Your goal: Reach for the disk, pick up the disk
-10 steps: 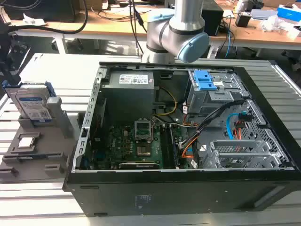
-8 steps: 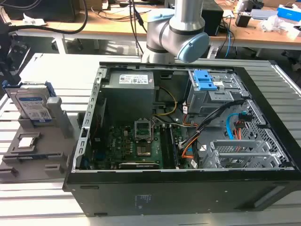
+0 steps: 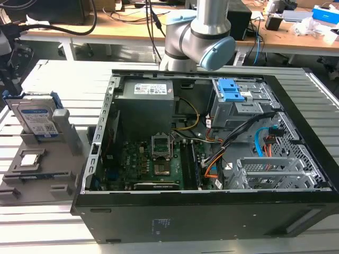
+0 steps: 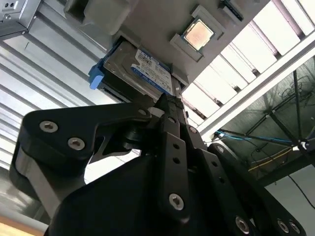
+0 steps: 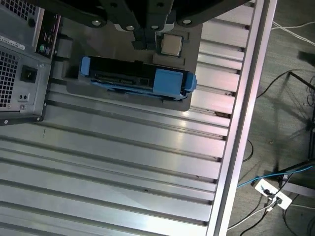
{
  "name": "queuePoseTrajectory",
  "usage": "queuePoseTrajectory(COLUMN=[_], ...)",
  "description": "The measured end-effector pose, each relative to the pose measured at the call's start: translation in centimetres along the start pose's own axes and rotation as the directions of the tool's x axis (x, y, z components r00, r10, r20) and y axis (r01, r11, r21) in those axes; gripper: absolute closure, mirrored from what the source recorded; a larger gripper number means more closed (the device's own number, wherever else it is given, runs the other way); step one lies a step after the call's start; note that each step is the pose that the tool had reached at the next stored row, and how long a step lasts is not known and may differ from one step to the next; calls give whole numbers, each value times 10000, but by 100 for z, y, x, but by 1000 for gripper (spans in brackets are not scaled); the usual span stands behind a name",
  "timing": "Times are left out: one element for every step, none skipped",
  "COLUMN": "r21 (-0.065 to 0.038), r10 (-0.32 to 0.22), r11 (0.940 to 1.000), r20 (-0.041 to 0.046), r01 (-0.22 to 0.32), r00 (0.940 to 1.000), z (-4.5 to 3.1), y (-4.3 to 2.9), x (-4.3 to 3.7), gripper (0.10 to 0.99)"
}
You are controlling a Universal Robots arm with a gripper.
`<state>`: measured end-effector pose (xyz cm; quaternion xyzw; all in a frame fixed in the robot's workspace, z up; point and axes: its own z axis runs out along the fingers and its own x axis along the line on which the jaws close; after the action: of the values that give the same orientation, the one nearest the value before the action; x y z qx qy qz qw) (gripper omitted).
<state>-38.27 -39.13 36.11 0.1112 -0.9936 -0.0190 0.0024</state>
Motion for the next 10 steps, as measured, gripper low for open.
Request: queuePoseTrajectory(r21=[0,0,-1,-1,-1,-2,-2,-2,-3,-3], r10=[-347,-536,-708,-892,-1039,-1187,-1265,-1359,-1472,-1552], r11=[9994,9986,9975,9960,9946,9929,9920,9907,9891,9879], r20=[-13,-21,-27,-34,-40,-45,-49,-52,-56,-59], r01=[347,536,708,892,1039,1187,1265,1359,1472,1552], r00=[9994,9986,9975,9960,9946,9929,9920,9907,9891,9879], z=[0,0,0,0,0,0,0,0,0,0], y=[0,0,0,0,0,0,0,0,0,0], x=[0,0,0,0,0,0,0,0,0,0], gripper=[980,980,980,980,980,980,980,980,980,980])
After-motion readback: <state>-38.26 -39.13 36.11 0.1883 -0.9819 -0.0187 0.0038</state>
